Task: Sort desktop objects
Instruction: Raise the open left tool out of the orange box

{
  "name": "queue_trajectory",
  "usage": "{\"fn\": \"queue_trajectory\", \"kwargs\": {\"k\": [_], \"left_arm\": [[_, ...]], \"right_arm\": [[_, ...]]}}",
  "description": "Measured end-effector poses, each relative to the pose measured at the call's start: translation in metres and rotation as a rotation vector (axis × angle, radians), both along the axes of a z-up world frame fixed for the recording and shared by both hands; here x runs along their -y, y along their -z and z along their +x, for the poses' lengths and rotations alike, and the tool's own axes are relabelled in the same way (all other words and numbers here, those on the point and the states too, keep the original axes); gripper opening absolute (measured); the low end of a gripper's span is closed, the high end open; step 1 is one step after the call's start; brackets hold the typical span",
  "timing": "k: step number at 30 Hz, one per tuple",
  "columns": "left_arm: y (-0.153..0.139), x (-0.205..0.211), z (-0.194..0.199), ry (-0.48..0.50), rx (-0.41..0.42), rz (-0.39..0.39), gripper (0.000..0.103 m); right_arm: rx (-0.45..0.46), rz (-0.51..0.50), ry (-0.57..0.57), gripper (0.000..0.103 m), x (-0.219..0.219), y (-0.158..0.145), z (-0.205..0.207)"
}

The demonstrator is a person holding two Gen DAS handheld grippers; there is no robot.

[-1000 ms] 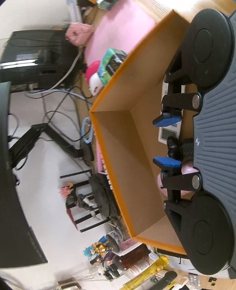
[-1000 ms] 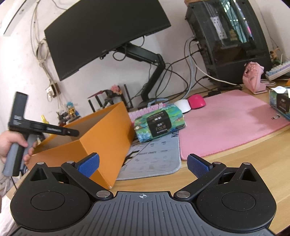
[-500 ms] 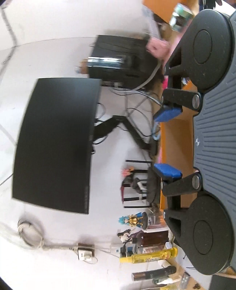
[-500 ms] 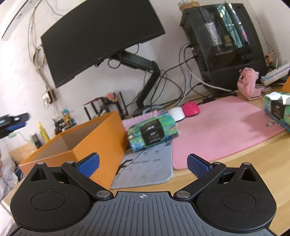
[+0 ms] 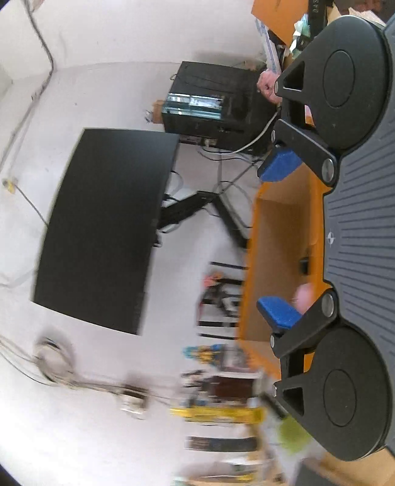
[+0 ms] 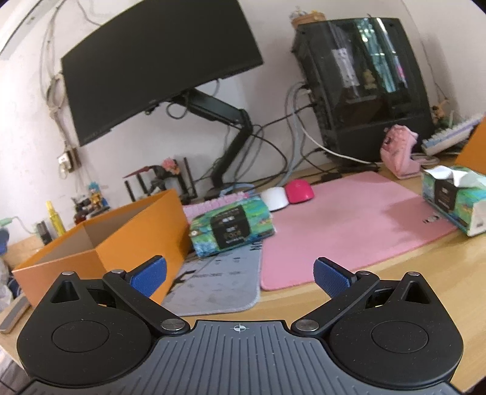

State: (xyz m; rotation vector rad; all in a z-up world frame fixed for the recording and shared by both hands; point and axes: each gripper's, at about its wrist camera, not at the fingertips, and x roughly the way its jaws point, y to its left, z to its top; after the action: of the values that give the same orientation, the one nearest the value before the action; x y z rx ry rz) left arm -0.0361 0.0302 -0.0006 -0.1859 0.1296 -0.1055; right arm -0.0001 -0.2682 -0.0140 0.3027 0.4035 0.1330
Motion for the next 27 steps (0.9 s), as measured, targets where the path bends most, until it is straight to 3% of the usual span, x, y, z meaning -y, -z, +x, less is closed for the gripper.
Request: {"fn": "queue_trajectory", "kwargs": {"k": [8, 12, 27], "left_arm": [[0.009, 0.002, 0.011, 0.0, -0.043, -0.019, 0.089], [0.013, 0.0, 0.004, -0.001, -0.03, -0.029, 0.1], [0.025, -0.001, -0.002, -0.012, -0.045, -0.006, 0.1]], "right_arm": [[-0.01, -0.018, 0.006, 0.103, 0.0, 0.004, 0.002], [-0.017, -0.028, 0.007, 0.103, -0.004, 0.004, 0.001], [-0.019, -0.06, 0.004, 0.103, -0.01, -0.001, 0.009]]}}
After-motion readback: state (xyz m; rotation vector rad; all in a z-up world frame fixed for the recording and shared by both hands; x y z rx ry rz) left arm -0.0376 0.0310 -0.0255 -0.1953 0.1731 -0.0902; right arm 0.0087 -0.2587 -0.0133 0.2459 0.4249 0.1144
